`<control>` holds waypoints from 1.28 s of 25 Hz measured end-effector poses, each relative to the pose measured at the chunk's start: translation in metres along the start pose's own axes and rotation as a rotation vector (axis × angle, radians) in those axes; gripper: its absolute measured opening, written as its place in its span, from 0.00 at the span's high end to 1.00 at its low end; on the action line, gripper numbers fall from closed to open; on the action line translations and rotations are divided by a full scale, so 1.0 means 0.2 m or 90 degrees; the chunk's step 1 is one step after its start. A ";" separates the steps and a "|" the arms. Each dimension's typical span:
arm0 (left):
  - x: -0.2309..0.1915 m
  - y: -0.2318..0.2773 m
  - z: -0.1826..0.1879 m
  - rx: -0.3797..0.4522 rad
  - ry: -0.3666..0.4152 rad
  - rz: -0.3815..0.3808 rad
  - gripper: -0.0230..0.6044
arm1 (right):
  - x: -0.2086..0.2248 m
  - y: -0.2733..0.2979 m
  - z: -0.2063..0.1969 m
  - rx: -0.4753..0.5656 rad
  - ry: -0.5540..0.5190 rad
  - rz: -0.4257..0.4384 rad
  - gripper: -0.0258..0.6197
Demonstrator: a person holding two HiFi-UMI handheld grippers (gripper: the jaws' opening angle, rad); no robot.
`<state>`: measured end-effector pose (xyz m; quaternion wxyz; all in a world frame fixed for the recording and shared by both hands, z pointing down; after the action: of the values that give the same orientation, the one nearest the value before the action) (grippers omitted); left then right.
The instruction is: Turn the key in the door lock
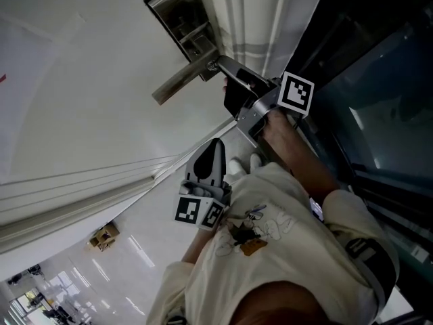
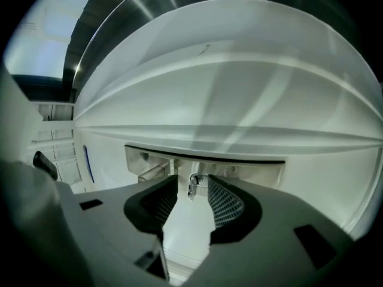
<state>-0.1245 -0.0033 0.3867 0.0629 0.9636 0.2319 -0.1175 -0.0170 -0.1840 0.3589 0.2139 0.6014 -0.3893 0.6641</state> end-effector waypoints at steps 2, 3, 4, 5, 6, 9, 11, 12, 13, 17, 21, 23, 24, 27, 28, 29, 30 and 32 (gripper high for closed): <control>0.00 0.00 0.00 0.000 0.000 -0.001 0.96 | 0.00 -0.06 0.00 -0.008 -0.055 -0.014 0.73; 0.00 0.01 0.00 0.000 0.000 -0.001 0.96 | 0.01 -0.10 -0.01 -0.014 -0.092 -0.027 0.73; 0.00 0.01 0.00 0.000 0.000 -0.002 0.96 | 0.02 -0.13 -0.02 -0.021 -0.130 -0.041 0.73; 0.00 0.01 0.00 0.001 0.000 -0.002 0.96 | 0.03 -0.16 -0.03 -0.030 -0.163 -0.054 0.73; 0.00 0.01 0.00 0.002 0.000 -0.002 0.96 | 0.04 -0.20 -0.05 -0.038 -0.193 -0.066 0.73; 0.01 0.02 0.00 0.005 0.003 -0.003 0.96 | 0.08 -0.30 -0.11 -0.059 -0.289 -0.102 0.84; 0.01 0.03 0.01 0.006 0.009 -0.004 0.96 | 0.12 -0.35 -0.17 -0.075 -0.315 -0.123 0.89; 0.01 0.03 0.01 0.006 0.011 -0.003 0.96 | 0.14 -0.38 -0.19 -0.083 -0.318 -0.132 0.91; 0.01 0.03 0.02 0.007 0.012 -0.002 0.96 | 0.15 -0.40 -0.21 -0.089 -0.323 -0.140 0.92; 0.03 0.04 0.00 -0.002 0.008 -0.010 0.96 | 0.18 -0.47 -0.29 -0.105 -0.363 -0.169 0.95; 0.05 0.06 -0.01 -0.010 0.010 -0.021 0.96 | 0.19 -0.50 -0.37 -0.113 -0.437 -0.200 0.95; 0.05 0.06 -0.01 -0.012 0.010 -0.024 0.96 | 0.18 -0.51 -0.41 -0.118 -0.495 -0.213 0.95; 0.05 0.07 -0.01 -0.012 0.011 -0.025 0.96 | 0.17 -0.52 -0.42 -0.122 -0.523 -0.217 0.95; 0.05 0.08 -0.01 -0.015 0.012 -0.030 0.96 | 0.17 -0.53 -0.45 -0.132 -0.569 -0.224 0.95; 0.05 0.08 -0.01 -0.016 0.012 -0.030 0.96 | 0.16 -0.54 -0.46 -0.135 -0.578 -0.228 0.95; 0.05 0.08 -0.01 -0.016 0.012 -0.031 0.96 | 0.16 -0.54 -0.46 -0.138 -0.585 -0.231 0.95; 0.05 0.08 -0.01 -0.016 0.012 -0.031 0.96 | 0.16 -0.54 -0.47 -0.140 -0.590 -0.233 0.95; 0.05 0.08 0.00 -0.015 0.012 -0.031 0.96 | 0.16 -0.54 -0.47 -0.142 -0.593 -0.232 0.95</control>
<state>-0.1084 -0.0138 0.3861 0.0691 0.9580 0.2570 -0.1068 -0.0007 -0.0514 0.4195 0.1930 0.8650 -0.4009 0.2320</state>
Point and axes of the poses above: the fingertips, and each gripper's own axes: y forward along the fingers, x to its right, z out of its top, the point moved 6 cm from there along -y, backward along the fingers, and after that the axes turned 6 degrees about y, right-handed, at the moved point
